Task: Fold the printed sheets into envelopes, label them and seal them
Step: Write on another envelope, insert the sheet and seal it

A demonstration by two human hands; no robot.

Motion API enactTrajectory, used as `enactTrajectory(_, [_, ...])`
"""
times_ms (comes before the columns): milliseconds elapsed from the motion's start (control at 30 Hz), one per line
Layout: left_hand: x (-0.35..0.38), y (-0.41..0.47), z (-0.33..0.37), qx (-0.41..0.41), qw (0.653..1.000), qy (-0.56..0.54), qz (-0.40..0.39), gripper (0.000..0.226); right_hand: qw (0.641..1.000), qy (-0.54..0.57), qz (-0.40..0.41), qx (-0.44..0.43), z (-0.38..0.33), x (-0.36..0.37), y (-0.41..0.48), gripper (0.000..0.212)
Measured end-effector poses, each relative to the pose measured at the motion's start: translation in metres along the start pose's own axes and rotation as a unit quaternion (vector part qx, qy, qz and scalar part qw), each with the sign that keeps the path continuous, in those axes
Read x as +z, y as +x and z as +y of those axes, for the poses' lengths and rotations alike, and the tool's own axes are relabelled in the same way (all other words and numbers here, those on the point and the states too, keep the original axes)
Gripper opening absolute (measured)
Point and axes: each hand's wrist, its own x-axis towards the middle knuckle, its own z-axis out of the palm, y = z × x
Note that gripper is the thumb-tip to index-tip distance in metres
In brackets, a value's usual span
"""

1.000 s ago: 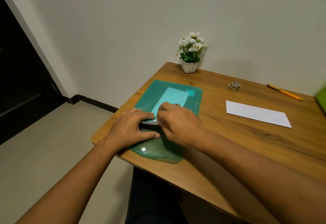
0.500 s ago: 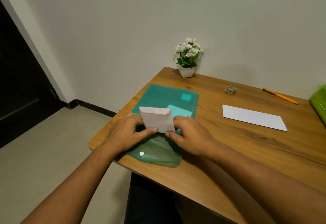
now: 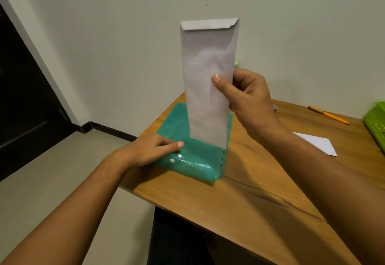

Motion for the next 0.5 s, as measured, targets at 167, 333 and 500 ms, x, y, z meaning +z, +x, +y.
enactTrajectory(167, [-0.009,-0.001,0.008,-0.020,0.999,-0.021,-0.013,0.060,0.994,-0.099,0.026,-0.036,0.023,-0.018,0.005,0.027])
enactTrajectory(333, [-0.003,0.012,0.004,0.003,1.000,0.010,0.025,0.030,0.991,-0.133,0.030,0.000,0.049,-0.026,-0.007,0.011])
enactTrajectory(500, [0.006,0.019,-0.003,0.017,0.998,0.027,0.047,0.019,0.985,-0.170,0.011,0.022,0.067,-0.031,-0.014,0.011])
